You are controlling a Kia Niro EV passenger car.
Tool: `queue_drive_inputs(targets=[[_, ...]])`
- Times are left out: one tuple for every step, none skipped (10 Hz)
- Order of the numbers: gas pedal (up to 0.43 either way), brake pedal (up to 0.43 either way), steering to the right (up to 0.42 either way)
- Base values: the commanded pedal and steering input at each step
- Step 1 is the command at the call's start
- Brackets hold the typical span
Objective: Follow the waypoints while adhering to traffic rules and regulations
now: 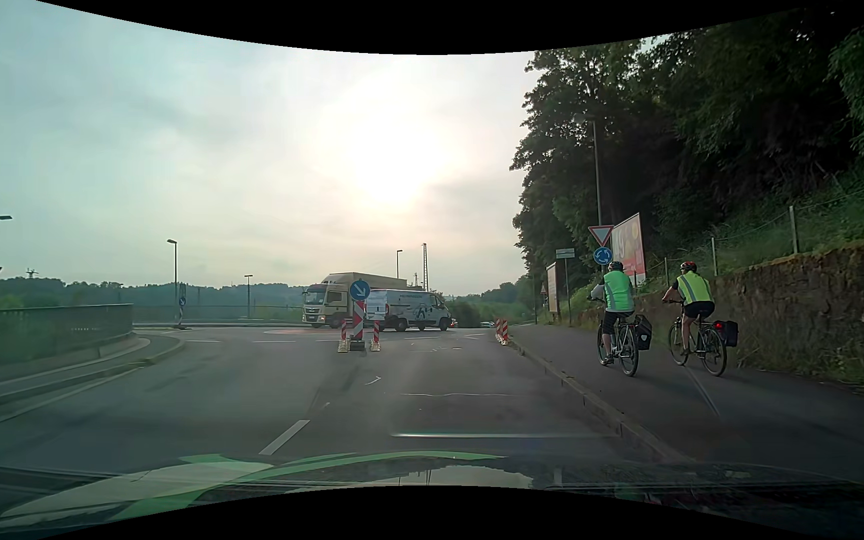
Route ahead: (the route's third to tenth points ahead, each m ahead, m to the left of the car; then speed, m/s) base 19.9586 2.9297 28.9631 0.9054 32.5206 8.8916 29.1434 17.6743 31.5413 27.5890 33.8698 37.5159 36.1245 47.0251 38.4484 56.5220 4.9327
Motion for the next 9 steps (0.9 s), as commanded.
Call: queue_drive_inputs(targets=[[0.079,0.000,0.003],[0.067,0.000,0.001],[0.067,0.000,0.000],[0.067,0.000,-0.003],[0.067,0.000,-0.006],[0.067,0.000,-0.009],[0.067,0.000,-0.011],[0.067,0.000,-0.012],[0.067,0.000,-0.015]])
